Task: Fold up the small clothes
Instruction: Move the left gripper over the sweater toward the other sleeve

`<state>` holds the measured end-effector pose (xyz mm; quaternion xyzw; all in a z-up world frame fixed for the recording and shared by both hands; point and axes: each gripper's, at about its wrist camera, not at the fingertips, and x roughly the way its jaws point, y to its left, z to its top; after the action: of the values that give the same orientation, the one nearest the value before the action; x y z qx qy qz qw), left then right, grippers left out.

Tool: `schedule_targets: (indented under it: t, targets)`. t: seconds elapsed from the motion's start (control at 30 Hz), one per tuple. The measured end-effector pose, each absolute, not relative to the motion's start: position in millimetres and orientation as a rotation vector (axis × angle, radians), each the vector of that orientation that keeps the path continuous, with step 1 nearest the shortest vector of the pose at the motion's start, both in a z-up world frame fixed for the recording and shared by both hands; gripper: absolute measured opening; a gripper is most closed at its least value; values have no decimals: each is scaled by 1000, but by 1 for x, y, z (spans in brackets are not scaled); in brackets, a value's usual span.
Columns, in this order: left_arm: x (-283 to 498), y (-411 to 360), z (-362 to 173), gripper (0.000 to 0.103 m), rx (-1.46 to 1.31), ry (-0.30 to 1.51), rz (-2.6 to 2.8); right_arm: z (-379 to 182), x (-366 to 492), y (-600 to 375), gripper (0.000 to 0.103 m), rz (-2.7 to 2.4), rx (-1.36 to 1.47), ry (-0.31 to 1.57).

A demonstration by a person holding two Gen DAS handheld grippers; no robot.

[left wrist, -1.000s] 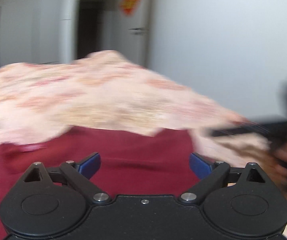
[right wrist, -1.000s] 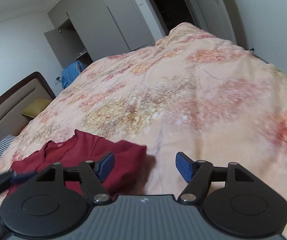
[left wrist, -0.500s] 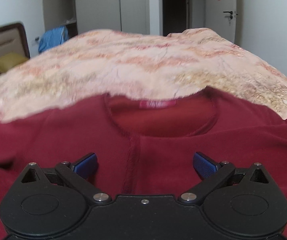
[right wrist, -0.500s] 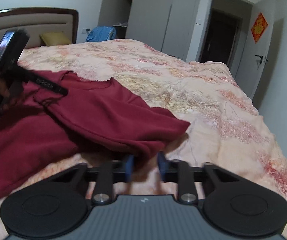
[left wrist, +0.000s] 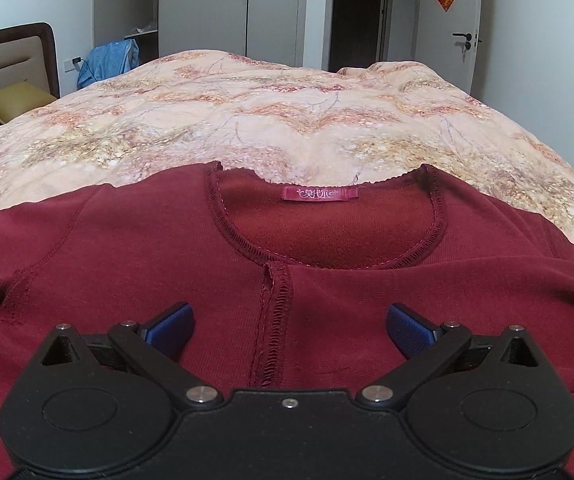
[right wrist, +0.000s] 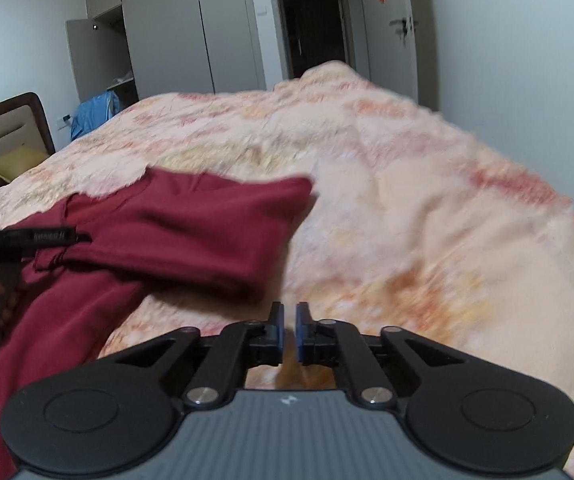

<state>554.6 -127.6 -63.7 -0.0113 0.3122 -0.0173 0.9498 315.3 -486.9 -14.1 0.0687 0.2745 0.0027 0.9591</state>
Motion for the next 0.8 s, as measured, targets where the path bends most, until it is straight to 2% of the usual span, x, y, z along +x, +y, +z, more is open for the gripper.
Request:
schedule_targets:
  t: [0.03, 0.1, 0.3, 0.53, 0.63, 0.77, 0.8]
  targets:
    - [554, -128, -64, 103, -24, 633, -35, -8, 313, -490, 41, 3, 135, 539]
    - [554, -128, -65, 103, -26, 630, -35, 3, 316, -494, 58, -8, 127, 498]
    - [554, -127, -65, 103, -32, 629, -38, 9, 379, -481, 65, 65, 116, 518]
    - [553, -123, -68, 103, -63, 621, -53, -28, 421, -482, 67, -74, 59, 587]
    - [553, -122, -68, 103, -64, 622, -54, -41, 415, -481, 74, -92, 27, 561]
    - [553, -114, -58, 102, -104, 634, -89, -31, 405, -482, 82, -110, 24, 526]
    - [552, -110, -51, 102, -115, 635, -94, -26, 399, -481, 88, -107, 28, 513]
